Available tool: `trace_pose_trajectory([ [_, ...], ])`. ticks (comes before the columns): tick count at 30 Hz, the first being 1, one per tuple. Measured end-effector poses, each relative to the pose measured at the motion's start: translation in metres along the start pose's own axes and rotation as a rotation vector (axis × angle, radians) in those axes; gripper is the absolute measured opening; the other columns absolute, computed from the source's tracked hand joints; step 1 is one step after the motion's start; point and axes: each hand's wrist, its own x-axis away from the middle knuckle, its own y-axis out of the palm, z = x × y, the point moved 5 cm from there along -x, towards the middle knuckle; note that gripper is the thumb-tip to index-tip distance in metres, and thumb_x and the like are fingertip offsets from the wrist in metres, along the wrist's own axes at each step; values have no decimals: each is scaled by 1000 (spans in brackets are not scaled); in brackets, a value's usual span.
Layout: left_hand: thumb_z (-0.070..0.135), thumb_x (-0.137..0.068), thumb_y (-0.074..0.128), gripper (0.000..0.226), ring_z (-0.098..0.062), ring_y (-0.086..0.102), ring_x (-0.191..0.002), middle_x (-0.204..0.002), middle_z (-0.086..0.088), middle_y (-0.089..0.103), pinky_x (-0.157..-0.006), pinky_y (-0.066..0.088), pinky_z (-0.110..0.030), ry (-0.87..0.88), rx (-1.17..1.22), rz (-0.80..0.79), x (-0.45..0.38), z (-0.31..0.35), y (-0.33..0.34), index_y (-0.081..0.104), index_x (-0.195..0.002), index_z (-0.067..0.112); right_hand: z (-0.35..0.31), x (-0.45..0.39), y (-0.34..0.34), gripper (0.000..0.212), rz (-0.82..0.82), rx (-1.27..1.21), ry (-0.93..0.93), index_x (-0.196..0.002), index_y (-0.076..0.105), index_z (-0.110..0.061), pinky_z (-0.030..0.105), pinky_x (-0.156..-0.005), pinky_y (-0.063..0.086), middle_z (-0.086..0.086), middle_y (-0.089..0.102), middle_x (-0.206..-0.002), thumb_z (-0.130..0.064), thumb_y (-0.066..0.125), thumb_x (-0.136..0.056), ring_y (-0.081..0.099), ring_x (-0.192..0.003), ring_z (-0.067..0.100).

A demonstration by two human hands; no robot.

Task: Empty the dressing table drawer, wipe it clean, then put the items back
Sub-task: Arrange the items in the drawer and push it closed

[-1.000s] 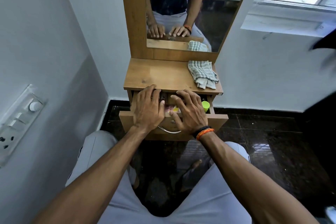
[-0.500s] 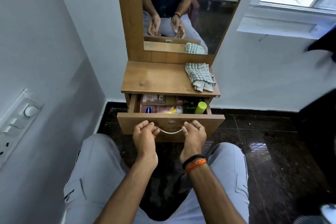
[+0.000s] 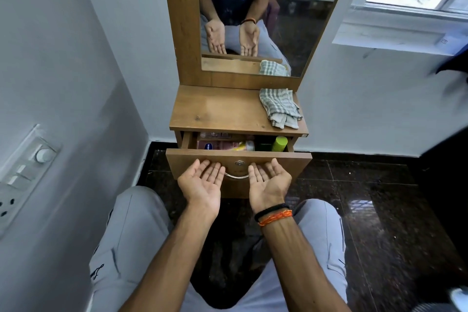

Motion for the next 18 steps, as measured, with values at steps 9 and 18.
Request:
trace_pose_trajectory([
  [9,33,-103,42,58,-43,42,-138,-149,-32,40,-118,33,-53,-32,95,-41,-17,3,9,40,-145,-7,-1,-19,11,55,-23,-59,46,-149,36,-2,45,-117,34,27,36,-151,-31,44,-102,43,-137,36],
  [18,38,-102,42,61,-43,37,-143,-153,-31,35,-119,30,-54,-46,106,-73,-32,4,30,40,-146,-4,-7,-32,31,62,-57,-78,85,-152,28,-1,46,-119,30,28,26,-157,-38,41,-103,36,-142,38],
])
